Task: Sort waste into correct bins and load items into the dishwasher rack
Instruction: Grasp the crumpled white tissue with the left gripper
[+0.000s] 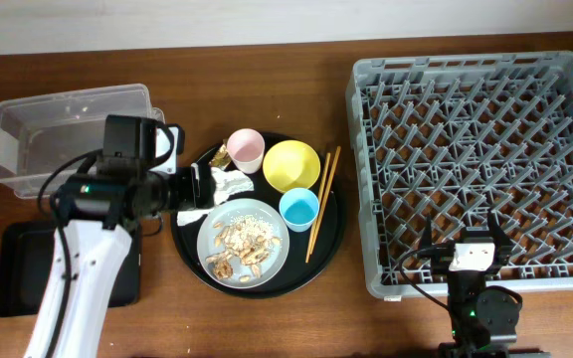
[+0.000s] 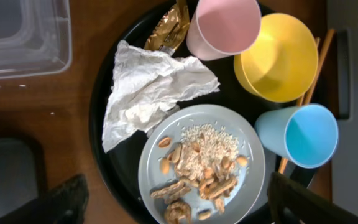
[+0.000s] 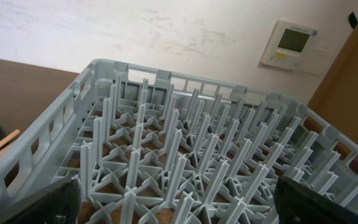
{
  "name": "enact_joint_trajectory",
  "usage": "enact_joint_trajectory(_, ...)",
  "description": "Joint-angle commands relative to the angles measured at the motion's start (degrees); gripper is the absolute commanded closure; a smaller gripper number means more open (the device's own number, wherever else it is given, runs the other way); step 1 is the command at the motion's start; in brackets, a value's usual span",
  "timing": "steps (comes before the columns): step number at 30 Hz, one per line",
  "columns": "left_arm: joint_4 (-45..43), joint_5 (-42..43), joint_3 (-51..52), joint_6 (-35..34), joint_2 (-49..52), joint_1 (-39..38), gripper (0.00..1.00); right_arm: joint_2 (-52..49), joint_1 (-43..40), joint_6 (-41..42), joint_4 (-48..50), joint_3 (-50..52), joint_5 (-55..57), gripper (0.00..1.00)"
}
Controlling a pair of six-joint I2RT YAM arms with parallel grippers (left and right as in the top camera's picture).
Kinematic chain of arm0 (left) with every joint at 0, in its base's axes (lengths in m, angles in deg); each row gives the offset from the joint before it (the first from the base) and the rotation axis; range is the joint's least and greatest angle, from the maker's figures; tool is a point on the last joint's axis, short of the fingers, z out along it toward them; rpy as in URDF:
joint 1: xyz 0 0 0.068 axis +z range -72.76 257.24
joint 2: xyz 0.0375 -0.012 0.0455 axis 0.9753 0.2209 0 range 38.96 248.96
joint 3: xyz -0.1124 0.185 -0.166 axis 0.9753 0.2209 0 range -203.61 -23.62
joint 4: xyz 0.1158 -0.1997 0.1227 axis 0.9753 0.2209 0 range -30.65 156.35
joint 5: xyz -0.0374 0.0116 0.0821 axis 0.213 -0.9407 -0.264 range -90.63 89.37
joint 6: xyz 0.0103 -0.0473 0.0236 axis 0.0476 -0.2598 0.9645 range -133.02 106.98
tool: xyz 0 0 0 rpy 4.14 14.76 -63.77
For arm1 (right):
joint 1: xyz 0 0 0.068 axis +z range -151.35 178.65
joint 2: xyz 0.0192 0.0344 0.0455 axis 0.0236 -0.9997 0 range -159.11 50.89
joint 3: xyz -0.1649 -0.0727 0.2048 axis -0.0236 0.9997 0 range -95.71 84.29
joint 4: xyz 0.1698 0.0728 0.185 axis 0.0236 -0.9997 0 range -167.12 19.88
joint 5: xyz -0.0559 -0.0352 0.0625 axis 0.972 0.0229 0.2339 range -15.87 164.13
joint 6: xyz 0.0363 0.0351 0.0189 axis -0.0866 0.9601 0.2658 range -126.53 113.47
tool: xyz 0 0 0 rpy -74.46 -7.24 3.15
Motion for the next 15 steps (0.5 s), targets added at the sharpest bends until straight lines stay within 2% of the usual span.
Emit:
enact_joint_trajectory(1, -1.1, 0.5, -0.7, -1.1, 6.6, -0.2, 0.26, 0.4, 0.2, 0.0, -0.2, 0.4, 0.9, 0.01)
enact_joint_trajectory(2, -1.1, 0.5, -0.7, -5.0, 9.9, -0.2, 0.41, 0.4, 0.2, 0.0, -0.2, 0.4, 0.9, 0.01)
enact_joint_trajectory(4, -1.6, 0.5, -0.7, -9.3, 13.9, -0.3, 0.47, 0.4, 0.2, 0.0, -0.2, 0.4, 0.9, 0.01)
enact_joint_trajectory(7, -6.1, -0.8, -0.7, -12.1, 20.5, -0.7, 0.57, 0.4, 0.2, 0.0, -0.2, 0.4, 0.9, 0.01)
enact_joint_trajectory(9, -6.6, -5.4, -0.7, -20.8, 22.7, -1.8, 0.60, 0.4, 0.2, 0.0, -0.2, 0.4, 0.9, 0.01)
enact_joint_trajectory(15, -9.3, -11.3, -0.4, -38.8, 27.3, -6.5, 0.60, 0.4, 0.2, 0.0, -0.2, 0.4, 0.9, 0.01)
